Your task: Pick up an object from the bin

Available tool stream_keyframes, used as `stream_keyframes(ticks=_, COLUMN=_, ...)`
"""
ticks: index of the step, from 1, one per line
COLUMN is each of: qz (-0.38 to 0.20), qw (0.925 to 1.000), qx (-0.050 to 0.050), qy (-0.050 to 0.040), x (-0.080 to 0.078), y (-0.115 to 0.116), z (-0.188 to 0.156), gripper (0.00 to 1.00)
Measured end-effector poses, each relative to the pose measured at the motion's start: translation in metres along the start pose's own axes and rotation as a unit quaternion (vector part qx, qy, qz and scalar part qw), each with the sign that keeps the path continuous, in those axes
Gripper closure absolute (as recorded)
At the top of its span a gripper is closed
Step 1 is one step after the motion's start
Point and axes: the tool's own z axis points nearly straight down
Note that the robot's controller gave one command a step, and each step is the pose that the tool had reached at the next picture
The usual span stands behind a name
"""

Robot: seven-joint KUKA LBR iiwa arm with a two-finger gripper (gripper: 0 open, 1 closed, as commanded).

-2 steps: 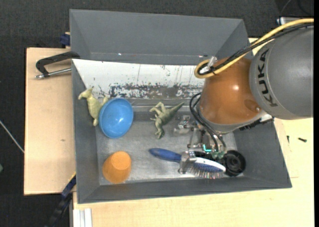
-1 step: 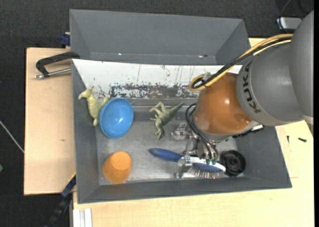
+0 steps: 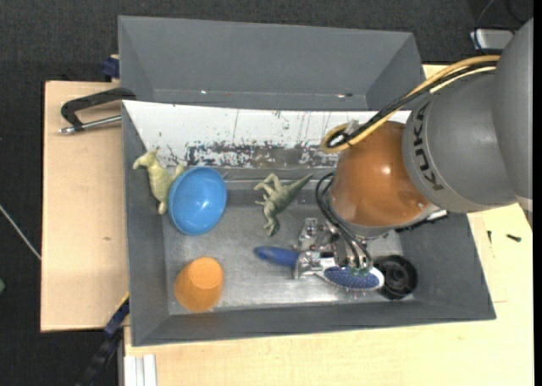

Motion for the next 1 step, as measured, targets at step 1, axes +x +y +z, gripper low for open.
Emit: stream_keyframes(ticks=1, qz=0.039, qw=0.9992, qx=0.0, qy=0.0019, x=0.0008, y=0.0162, z=-0.1444, gripper=1.0)
